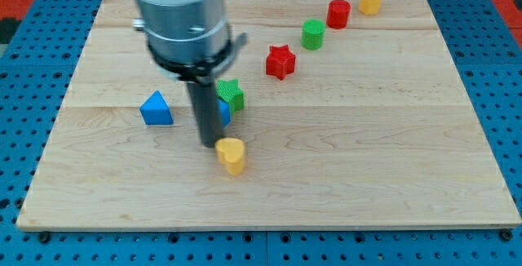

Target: Move yellow hexagon towards red star

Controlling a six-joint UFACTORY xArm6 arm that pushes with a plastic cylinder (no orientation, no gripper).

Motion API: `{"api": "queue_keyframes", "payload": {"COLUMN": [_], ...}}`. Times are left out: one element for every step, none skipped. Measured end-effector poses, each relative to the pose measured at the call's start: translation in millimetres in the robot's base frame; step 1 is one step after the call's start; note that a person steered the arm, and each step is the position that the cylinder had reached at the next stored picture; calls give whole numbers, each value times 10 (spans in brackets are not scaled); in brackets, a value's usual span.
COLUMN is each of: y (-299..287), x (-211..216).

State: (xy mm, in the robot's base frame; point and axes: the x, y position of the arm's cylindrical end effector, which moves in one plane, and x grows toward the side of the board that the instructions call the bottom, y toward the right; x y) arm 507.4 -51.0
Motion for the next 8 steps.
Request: {"api": "queue_keyframes", "payload": {"y": [-20,-248,57,537,333,157,264,664], "x": [84,202,265,277,219,269,569,516]}}
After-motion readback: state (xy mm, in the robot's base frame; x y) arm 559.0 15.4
